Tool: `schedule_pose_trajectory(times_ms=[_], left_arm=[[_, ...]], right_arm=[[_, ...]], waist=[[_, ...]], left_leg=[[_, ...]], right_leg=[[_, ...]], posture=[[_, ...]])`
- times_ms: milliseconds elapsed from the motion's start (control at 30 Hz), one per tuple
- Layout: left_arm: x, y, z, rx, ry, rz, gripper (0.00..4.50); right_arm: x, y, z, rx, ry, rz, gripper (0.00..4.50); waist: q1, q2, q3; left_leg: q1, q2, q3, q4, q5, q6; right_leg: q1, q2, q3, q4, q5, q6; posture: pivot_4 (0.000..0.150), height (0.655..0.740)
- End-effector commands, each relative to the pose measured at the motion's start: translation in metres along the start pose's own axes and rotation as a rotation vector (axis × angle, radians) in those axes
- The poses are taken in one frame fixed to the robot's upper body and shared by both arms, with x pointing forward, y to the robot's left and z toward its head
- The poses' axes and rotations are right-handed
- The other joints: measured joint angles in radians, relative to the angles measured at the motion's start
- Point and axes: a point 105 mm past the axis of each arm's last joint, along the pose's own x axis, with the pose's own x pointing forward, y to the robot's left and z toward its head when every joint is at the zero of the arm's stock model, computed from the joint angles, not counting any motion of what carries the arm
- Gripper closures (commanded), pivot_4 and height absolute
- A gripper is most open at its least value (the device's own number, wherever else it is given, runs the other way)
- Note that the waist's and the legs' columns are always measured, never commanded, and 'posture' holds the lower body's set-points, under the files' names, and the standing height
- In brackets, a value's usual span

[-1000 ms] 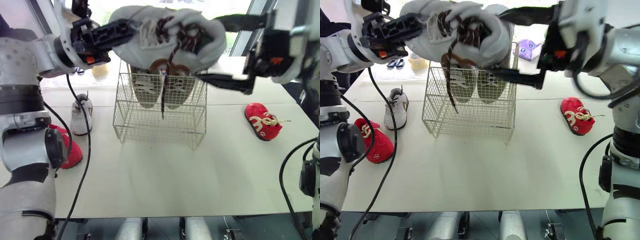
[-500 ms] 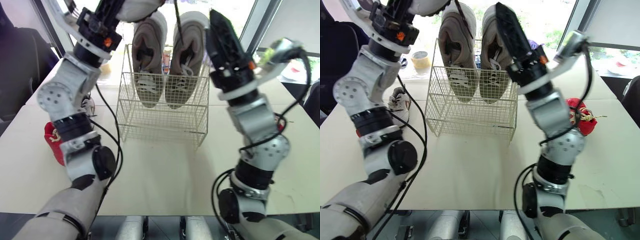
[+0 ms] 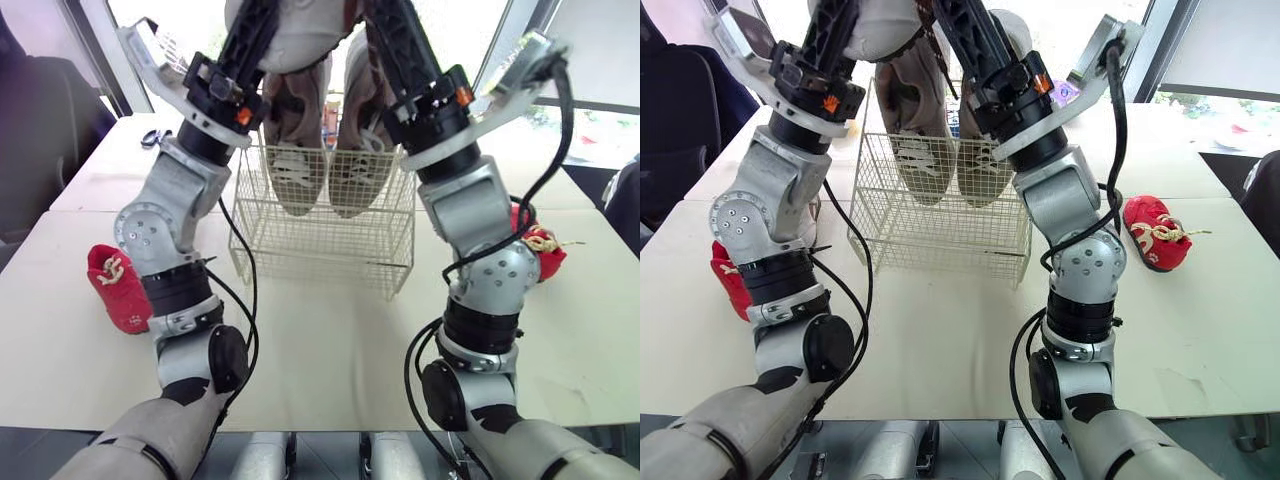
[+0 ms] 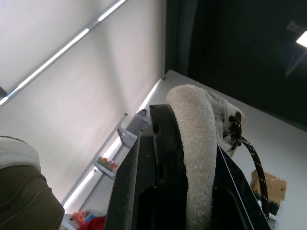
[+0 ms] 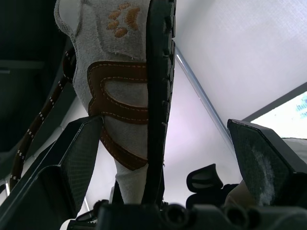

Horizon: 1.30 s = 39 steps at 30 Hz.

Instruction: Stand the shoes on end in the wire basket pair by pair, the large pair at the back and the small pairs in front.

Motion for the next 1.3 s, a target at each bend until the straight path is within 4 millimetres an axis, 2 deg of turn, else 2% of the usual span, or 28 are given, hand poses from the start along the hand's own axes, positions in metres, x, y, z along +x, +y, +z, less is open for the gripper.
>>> schedule_pose_trajectory(times_ms=[33, 133, 300, 400, 533, 600, 633, 667, 733, 767, 867, 1000, 1133, 1300], left_arm=[[0.003, -0.003, -0.010, 0.013, 0.042, -0.005, 4.15], [0.002, 0.006, -0.015, 0.006, 0.046, 0.040, 4.15], [0.003, 0.007, -0.014, 0.001, 0.038, 0.036, 4.15], [0.003, 0.005, -0.015, -0.006, 0.043, 0.027, 4.15], [0.001, 0.005, -0.017, -0.002, 0.051, 0.028, 4.15], [0.001, 0.004, -0.018, 0.009, 0.063, 0.028, 4.15], [0.000, 0.003, -0.020, 0.010, 0.076, 0.015, 4.15], [-0.001, 0.001, -0.021, 0.009, 0.085, 0.005, 4.15], [-0.004, 0.002, -0.024, 0.026, 0.119, 0.012, 3.15], [-0.005, 0.002, -0.024, 0.047, 0.135, 0.024, 2.80], [-0.024, 0.009, -0.035, 0.270, 0.361, 0.138, 1.34], [-0.049, 0.009, -0.044, 0.499, 0.567, 0.193, 1.34], [-0.068, 0.001, -0.038, 0.647, 0.697, 0.231, 1.34], [-0.083, -0.004, -0.040, 0.770, 0.805, 0.266, 1.34]], right_arm=[[0.009, 0.021, 0.011, -0.027, -0.038, 0.088, 0.04], [0.011, 0.029, 0.011, -0.025, -0.029, 0.119, 0.04], [0.012, 0.031, 0.010, -0.022, -0.020, 0.132, 0.04], [0.012, 0.029, 0.011, -0.028, -0.023, 0.122, 0.81], [0.013, 0.030, 0.011, -0.036, -0.024, 0.122, 2.78], [0.013, 0.031, 0.011, -0.038, -0.021, 0.126, 3.66], [0.013, 0.031, 0.010, -0.041, -0.019, 0.126, 3.95], [0.013, 0.031, 0.010, -0.044, -0.018, 0.125, 4.00], [0.013, 0.032, 0.011, -0.057, -0.010, 0.132, 4.00], [0.013, 0.032, 0.012, -0.065, -0.005, 0.137, 4.00], [0.012, 0.029, 0.027, -0.174, 0.049, 0.175, 4.00], [0.013, 0.017, 0.044, -0.409, 0.171, 0.220, 4.00], [-0.005, -0.010, 0.059, -0.529, 0.384, 0.283, 4.00], [-0.028, -0.046, 0.053, -0.557, 0.603, 0.297, 4.00]], waist=[[0.000, 0.000, 0.000], [0.000, 0.000, 0.000], [-0.001, 0.000, 0.000], [-0.001, 0.000, 0.000], [0.000, 0.000, 0.000], [0.000, 0.000, 0.000], [-0.001, 0.000, 0.000], [-0.001, 0.000, 0.000], [-0.001, 0.000, 0.000], [-0.002, 0.000, 0.000], [-0.005, 0.000, 0.000], [0.000, 0.001, 0.001], [0.001, 0.000, 0.001], [0.000, 0.000, 0.001]], left_leg=[[0.000, 0.000, 0.000, 0.000, 0.000, 0.000], [0.000, 0.000, 0.000, 0.000, 0.000, 0.000], [0.000, 0.000, 0.000, 0.000, 0.000, 0.000], [0.000, 0.000, 0.000, 0.000, 0.000, 0.000], [0.000, 0.000, 0.000, 0.000, 0.000, 0.000], [0.000, 0.000, 0.000, 0.000, 0.000, 0.000], [0.000, 0.000, 0.000, 0.000, 0.000, 0.000], [0.000, 0.000, 0.000, 0.000, 0.000, 0.000], [0.000, 0.000, 0.000, 0.000, 0.000, 0.000], [0.000, 0.000, 0.000, 0.000, 0.000, 0.000], [0.000, 0.000, 0.000, -0.001, 0.000, 0.000], [0.000, 0.000, 0.000, -0.002, 0.000, 0.001], [0.001, 0.000, -0.001, -0.002, -0.001, 0.001], [0.002, 0.001, 0.000, -0.003, -0.001, 0.002]], right_leg=[[0.000, 0.000, 0.000, 0.000, 0.000, 0.000], [0.000, 0.000, 0.000, 0.000, 0.000, 0.000], [0.000, 0.000, 0.000, 0.000, 0.000, 0.000], [0.000, 0.000, 0.000, 0.000, 0.000, 0.000], [0.000, 0.000, 0.000, 0.000, 0.000, 0.000], [0.000, 0.000, 0.000, 0.000, 0.000, 0.000], [0.000, 0.000, 0.000, 0.000, 0.000, 0.000], [0.000, 0.000, 0.000, 0.000, 0.000, 0.000], [0.000, 0.000, 0.000, 0.000, 0.000, 0.000], [0.000, 0.000, 0.000, 0.000, 0.000, 0.000], [0.000, 0.001, 0.000, 0.000, 0.000, 0.000], [0.000, 0.001, 0.000, -0.001, 0.000, 0.000], [0.003, 0.000, -0.002, -0.004, 0.000, 0.000], [0.004, 0.000, -0.002, -0.005, -0.002, -0.003]], posture=[[0.150, 0.6563], [0.150, 0.6563], [0.150, 0.6563], [0.150, 0.6563], [0.150, 0.6563], [0.150, 0.6563], [0.150, 0.6563], [0.150, 0.6563], [0.150, 0.6563], [0.150, 0.6563], [0.150, 0.6563], [0.150, 0.6563], [0.150, 0.6563], [0.150, 0.6563]])
